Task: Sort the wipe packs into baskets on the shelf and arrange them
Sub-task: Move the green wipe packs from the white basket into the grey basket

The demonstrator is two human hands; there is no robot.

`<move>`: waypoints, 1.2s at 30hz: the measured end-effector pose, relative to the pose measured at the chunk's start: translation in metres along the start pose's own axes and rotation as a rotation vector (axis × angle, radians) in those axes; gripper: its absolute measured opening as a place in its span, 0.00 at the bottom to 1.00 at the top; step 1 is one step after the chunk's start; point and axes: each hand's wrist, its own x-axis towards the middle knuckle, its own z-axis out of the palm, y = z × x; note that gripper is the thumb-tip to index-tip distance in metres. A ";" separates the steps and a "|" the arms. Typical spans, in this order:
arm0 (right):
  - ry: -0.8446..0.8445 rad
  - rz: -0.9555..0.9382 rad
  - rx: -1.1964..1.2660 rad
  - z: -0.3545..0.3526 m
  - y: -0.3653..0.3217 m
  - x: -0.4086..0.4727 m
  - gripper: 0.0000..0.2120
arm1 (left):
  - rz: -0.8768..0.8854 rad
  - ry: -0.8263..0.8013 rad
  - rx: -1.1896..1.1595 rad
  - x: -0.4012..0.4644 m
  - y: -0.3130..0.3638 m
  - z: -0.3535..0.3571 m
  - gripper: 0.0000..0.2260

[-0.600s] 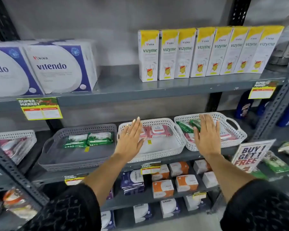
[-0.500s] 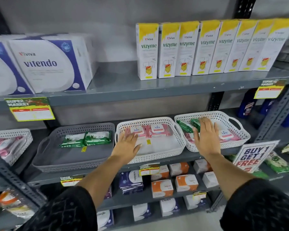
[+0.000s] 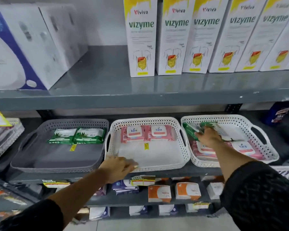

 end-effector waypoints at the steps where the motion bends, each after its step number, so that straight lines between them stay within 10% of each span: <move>1: -0.035 -0.010 0.013 0.000 0.001 0.008 0.28 | -0.009 -0.011 -0.010 0.000 0.003 -0.002 0.19; 9: -0.213 0.017 0.026 -0.007 -0.006 0.037 0.28 | -0.066 -0.035 0.026 0.003 0.010 -0.008 0.24; 15: -0.004 0.007 0.097 0.006 -0.007 0.022 0.30 | -0.056 0.137 0.134 0.007 -0.004 0.018 0.41; 27: 0.577 -0.216 -0.071 0.008 -0.056 -0.034 0.34 | 0.088 0.154 0.134 0.004 -0.010 0.010 0.33; 36: 0.470 -0.494 -0.141 0.033 -0.156 -0.096 0.36 | 0.272 0.141 0.159 -0.016 -0.033 0.000 0.20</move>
